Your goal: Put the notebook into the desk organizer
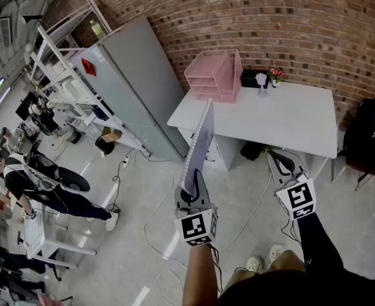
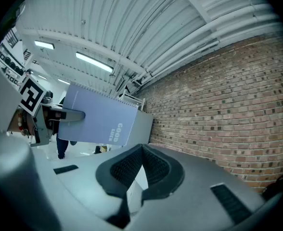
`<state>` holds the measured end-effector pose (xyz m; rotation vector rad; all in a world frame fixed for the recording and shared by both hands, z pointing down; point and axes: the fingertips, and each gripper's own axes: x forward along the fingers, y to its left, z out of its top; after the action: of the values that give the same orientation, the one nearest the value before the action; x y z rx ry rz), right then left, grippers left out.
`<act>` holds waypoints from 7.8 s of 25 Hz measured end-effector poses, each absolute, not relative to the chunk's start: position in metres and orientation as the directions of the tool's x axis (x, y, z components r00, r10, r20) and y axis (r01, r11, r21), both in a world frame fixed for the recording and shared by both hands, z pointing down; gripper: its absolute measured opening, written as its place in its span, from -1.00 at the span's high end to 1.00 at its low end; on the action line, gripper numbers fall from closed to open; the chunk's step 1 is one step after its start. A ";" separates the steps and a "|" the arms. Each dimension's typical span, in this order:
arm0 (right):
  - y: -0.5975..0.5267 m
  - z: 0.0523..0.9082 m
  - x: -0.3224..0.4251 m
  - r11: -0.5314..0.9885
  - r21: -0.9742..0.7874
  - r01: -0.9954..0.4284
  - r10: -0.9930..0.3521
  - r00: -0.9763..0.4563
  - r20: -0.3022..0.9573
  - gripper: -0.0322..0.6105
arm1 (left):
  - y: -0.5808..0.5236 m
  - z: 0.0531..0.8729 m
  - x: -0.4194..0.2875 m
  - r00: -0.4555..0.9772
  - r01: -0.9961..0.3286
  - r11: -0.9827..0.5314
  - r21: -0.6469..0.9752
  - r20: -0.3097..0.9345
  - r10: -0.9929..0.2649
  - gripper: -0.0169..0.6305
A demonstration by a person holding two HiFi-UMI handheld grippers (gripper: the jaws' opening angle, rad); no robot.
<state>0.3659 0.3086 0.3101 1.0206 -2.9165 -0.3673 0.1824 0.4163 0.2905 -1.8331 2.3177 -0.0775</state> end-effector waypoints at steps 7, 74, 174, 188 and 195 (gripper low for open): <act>0.313 0.313 0.361 0.768 0.193 -0.611 -0.614 -0.788 -0.051 0.83 | 0.420 0.297 0.179 -0.212 -0.962 0.226 -0.150 -0.103 -0.972 0.83; -0.020 0.347 0.141 0.823 0.172 -0.541 -0.545 -0.838 -0.028 0.83 | 0.113 0.317 -0.031 -0.261 -0.956 0.270 -0.119 -0.081 -0.962 0.83; -0.229 0.439 0.021 0.650 0.165 -0.742 -0.754 -0.603 0.261 0.83 | -0.187 0.691 -0.177 0.215 -0.604 0.356 0.713 0.577 -0.788 0.63; -0.241 0.437 0.001 0.699 0.129 -0.704 -0.709 -0.659 0.250 0.83 | -0.188 0.651 -0.130 0.517 -0.848 -0.267 0.457 0.609 -0.601 0.14; -0.242 0.433 0.001 0.702 0.128 -0.701 -0.708 -0.665 0.238 0.83 | -0.171 0.651 -0.136 0.539 -0.840 -0.301 0.451 0.633 -0.556 0.08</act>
<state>0.0015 -0.2416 0.4332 1.1175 -2.6420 -0.0361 -0.1357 -0.1708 0.6507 -3.3644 1.9019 -0.7802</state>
